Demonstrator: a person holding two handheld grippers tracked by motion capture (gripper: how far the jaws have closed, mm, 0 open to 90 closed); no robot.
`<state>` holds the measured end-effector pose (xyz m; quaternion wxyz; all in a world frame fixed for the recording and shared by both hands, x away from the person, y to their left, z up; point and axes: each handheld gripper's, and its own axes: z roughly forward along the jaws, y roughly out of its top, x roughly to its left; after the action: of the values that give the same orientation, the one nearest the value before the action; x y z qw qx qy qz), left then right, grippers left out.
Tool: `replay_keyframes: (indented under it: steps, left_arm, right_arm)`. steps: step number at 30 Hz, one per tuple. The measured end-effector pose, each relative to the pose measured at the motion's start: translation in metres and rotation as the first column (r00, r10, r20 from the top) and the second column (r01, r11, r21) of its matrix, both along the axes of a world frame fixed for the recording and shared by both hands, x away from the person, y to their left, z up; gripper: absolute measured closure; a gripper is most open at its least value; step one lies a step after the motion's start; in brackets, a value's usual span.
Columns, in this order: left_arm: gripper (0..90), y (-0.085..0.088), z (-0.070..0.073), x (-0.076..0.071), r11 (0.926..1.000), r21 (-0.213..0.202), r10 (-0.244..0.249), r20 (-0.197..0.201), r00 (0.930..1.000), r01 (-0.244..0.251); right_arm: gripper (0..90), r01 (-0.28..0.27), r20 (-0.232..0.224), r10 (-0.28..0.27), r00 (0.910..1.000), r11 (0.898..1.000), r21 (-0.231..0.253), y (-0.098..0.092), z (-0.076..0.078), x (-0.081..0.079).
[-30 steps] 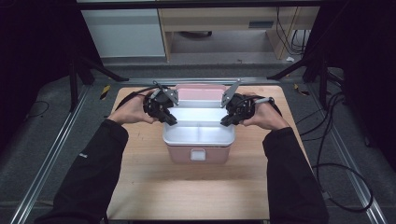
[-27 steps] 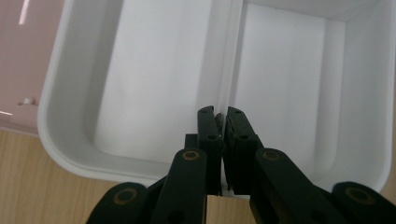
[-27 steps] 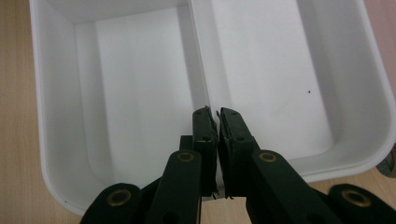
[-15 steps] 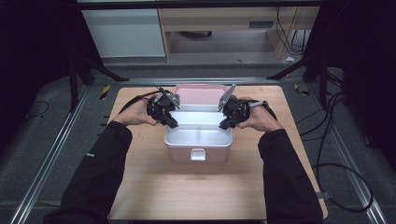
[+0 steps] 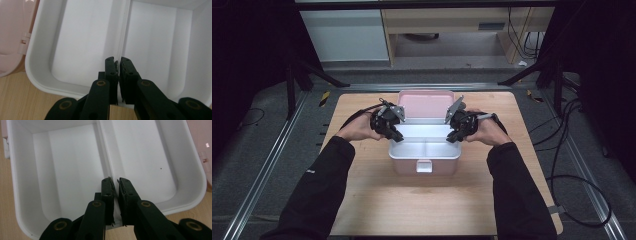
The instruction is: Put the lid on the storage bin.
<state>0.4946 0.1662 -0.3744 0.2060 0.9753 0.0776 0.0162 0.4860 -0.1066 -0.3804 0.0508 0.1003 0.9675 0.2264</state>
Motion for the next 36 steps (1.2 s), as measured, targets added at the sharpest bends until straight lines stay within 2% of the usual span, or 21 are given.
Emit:
replay_keyframes:
  steps: [5,7,10,12,13,16,17,18,20,21,23,26,27,28,29,30,32,33,34,35,36]
  left_arm:
    - [83.0,0.001,0.002,-0.001,0.9999,-0.004,0.014,0.018,0.9997,-0.014]
    - [80.3,0.001,0.005,-0.003,0.9988,-0.029,0.041,0.023,0.9989,-0.040]
    - [72.1,0.005,0.017,-0.008,0.9946,-0.074,0.076,0.041,0.9963,-0.072]
    - [65.0,0.008,0.025,-0.012,0.9915,-0.095,0.094,0.060,0.9938,-0.088]
    - [65.0,0.010,0.029,-0.013,0.9886,-0.106,0.115,0.072,0.9907,-0.108]
    - [57.4,0.016,0.038,-0.015,0.9770,-0.128,0.184,0.100,0.9777,-0.171]
    - [54.2,0.018,0.040,-0.016,0.9710,-0.135,0.212,0.108,0.9712,-0.197]
    - [49.5,0.020,0.043,-0.016,0.9651,-0.138,0.239,0.121,0.9634,-0.222]
    - [44.0,0.022,0.045,-0.016,0.9558,-0.146,0.275,0.138,0.9513,-0.255]
    - [44.0,0.022,0.046,-0.016,0.9490,-0.150,0.298,0.146,0.9431,-0.277]
    - [41.1,0.023,0.047,-0.015,0.9363,-0.163,0.335,0.145,0.9310,-0.311]
    - [38.3,0.026,0.046,-0.011,0.9086,-0.194,0.399,0.145,0.9051,-0.370]
    - [38.2,0.028,0.046,-0.009,0.8920,-0.221,0.429,0.139,0.8925,-0.394]
    - [37.9,0.030,0.045,-0.006,0.8726,-0.247,0.459,0.121,0.8800,-0.421]
    - [36.1,0.032,0.043,-0.003,0.8508,-0.270,0.491,0.100,0.8657,-0.451]
    - [36.1,0.034,0.041,0.001,0.8328,-0.283,0.516,0.086,0.8524,-0.475]
    - [34.5,0.037,0.037,0.009,0.8077,-0.294,0.554,0.080,0.8290,-0.511]
    - [33.8,0.038,0.034,0.013,0.7927,-0.298,0.574,0.072,0.8157,-0.532]
    - [33.8,0.038,0.032,0.017,0.7807,-0.301,0.590,0.065,0.8050,-0.548]
    - [31.5,0.039,0.029,0.021,0.7697,-0.308,0.602,0.059,0.7962,-0.559]
    - [31.5,0.039,0.026,0.024,0.7552,-0.315,0.618,0.049,0.7847,-0.575]
  right_arm:
    - [81.2,0.025,0.016,-0.026,0.9995,0.999,0.027,-0.001,-0.001,-0.002]
    - [76.9,0.053,0.020,-0.054,0.9983,0.997,0.063,-0.002,0.000,-0.003]
    - [71.8,0.096,0.045,-0.102,0.9938,0.987,0.126,-0.005,0.006,-0.007]
    - [64.4,0.135,0.071,-0.150,0.9861,0.974,0.181,-0.008,0.015,-0.010]
    - [64.4,0.135,0.071,-0.150,0.9861,0.974,0.181,-0.008,0.015,-0.010]
    - [57.9,0.184,0.083,-0.207,0.9748,0.956,0.229,-0.010,0.024,-0.014]
    - [56.1,0.206,0.088,-0.232,0.9687,0.950,0.236,-0.011,0.026,-0.014]
    - [51.5,0.252,0.101,-0.284,0.9534,0.934,0.252,-0.013,0.030,-0.015]
    - [49.5,0.279,0.109,-0.317,0.9421,0.921,0.270,-0.015,0.032,-0.016]
    - [49.5,0.279,0.109,-0.317,0.9421,0.921,0.270,-0.015,0.032,-0.016]
    - [47.6,0.318,0.114,-0.364,0.9245,0.901,0.294,-0.019,0.034,-0.016]
    - [45.5,0.374,0.127,-0.431,0.8935,0.870,0.322,-0.026,0.035,-0.013]
    - [45.1,0.390,0.134,-0.452,0.8819,0.859,0.332,-0.029,0.035,-0.012]
    - [44.3,0.430,0.135,-0.503,0.8538,0.828,0.360,-0.035,0.036,-0.008]
    - [43.0,0.454,0.137,-0.532,0.8356,0.809,0.372,-0.037,0.036,-0.006]
    - [43.0,0.454,0.137,-0.532,0.8356,0.809,0.372,-0.037,0.036,-0.006]
    - [39.9,0.500,0.130,-0.587,0.7989,0.769,0.398,-0.042,0.034,0.001]
    - [39.5,0.534,0.119,-0.623,0.7734,0.741,0.408,-0.045,0.032,0.009]
    - [39.5,0.534,0.119,-0.623,0.7734,0.741,0.408,-0.045,0.032,0.009]
    - [39.1,0.561,0.111,-0.652,0.7503,0.716,0.414,-0.046,0.029,0.016]
    - [39.1,0.561,0.111,-0.652,0.7503,0.716,0.414,-0.046,0.029,0.016]
